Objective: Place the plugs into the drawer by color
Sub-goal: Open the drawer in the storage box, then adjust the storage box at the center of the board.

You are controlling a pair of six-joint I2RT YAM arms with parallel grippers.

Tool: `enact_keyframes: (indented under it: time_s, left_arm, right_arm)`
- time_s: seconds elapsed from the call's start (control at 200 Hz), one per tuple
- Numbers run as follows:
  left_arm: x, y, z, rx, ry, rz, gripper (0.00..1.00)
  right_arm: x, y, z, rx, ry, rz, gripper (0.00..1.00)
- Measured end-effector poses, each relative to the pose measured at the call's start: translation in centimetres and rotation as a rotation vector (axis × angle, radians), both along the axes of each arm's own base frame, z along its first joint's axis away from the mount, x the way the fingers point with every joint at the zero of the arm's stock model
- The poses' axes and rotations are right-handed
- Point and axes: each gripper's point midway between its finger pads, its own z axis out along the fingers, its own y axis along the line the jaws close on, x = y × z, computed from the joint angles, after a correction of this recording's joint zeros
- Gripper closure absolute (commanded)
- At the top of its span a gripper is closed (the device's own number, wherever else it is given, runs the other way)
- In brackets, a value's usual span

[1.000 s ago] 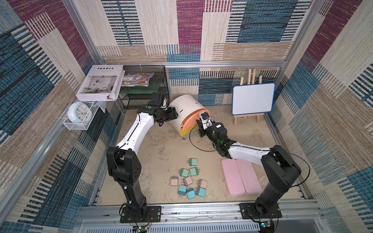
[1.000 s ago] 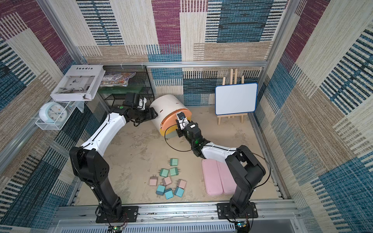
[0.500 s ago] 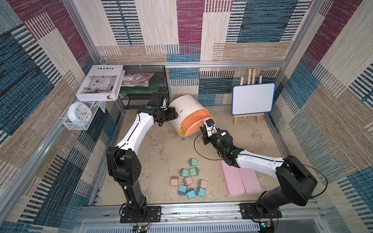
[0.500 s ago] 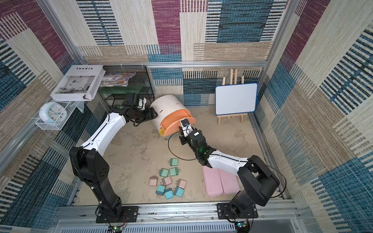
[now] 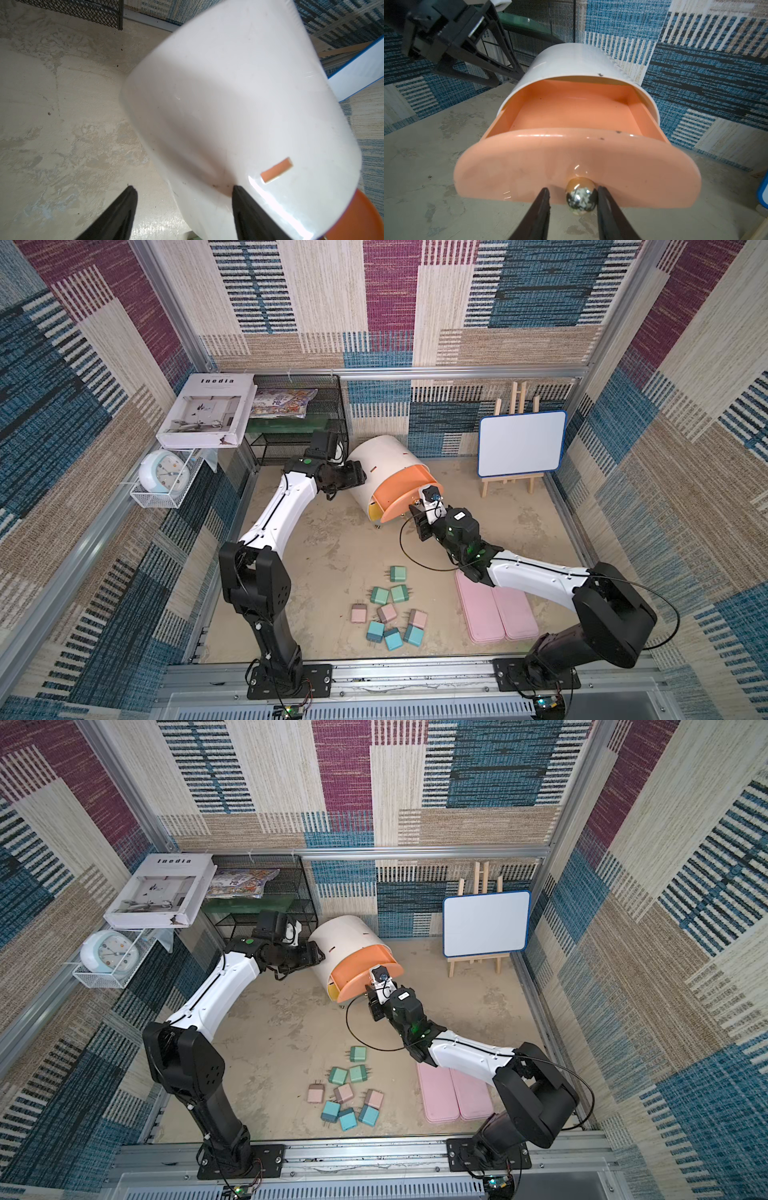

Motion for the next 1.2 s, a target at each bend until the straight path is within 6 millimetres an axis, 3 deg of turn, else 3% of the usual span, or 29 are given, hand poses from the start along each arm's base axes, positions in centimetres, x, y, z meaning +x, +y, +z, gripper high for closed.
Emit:
enact_keyframes:
  time_s: [0.15,0.29,0.396,0.481,0.596,0.716,0.826,0.977,1.202]
  left_arm:
    - [-0.4,0.1,0.9,-0.004,-0.017,-0.001,0.24]
    - [-1.5,-0.1,3.1,-0.021,-0.057,0.001,0.21]
    - [-2.1,-0.4,4.4,-0.034,-0.082,-0.005,0.20]
    - [-2.5,-0.5,4.9,-0.050,-0.087,-0.013,0.19]
    - [-2.4,-0.8,4.5,-0.061,-0.068,-0.022,0.19]
    - [-1.8,-1.3,3.5,-0.077,-0.035,-0.027,0.18]
    - [-1.1,-1.8,3.1,-0.093,-0.012,-0.032,0.18]
    - [-0.1,-2.6,3.5,-0.116,-0.019,-0.041,0.19]
    - [-0.3,-3.0,2.7,-0.119,0.006,-0.045,0.19]
  right_arm:
    - [-0.8,-0.4,3.4,0.045,-0.030,0.009,0.39]
    - [-0.5,-1.1,7.6,0.089,-0.050,0.006,0.31]
    - [2.8,-2.3,11.5,0.132,-0.024,-0.014,0.27]
    - [7.2,-4.4,12.6,0.165,0.049,-0.031,0.25]
    - [12.3,-7.1,10.1,0.199,0.204,-0.035,0.25]
    - [15.1,-8.0,7.0,0.267,0.370,0.048,0.24]
    - [15.6,-7.7,5.8,0.351,0.464,0.176,0.23]
    - [14.4,-5.7,5.7,0.422,0.528,0.336,0.21]
    - [15.1,-4.5,4.0,0.466,0.602,0.426,0.19]
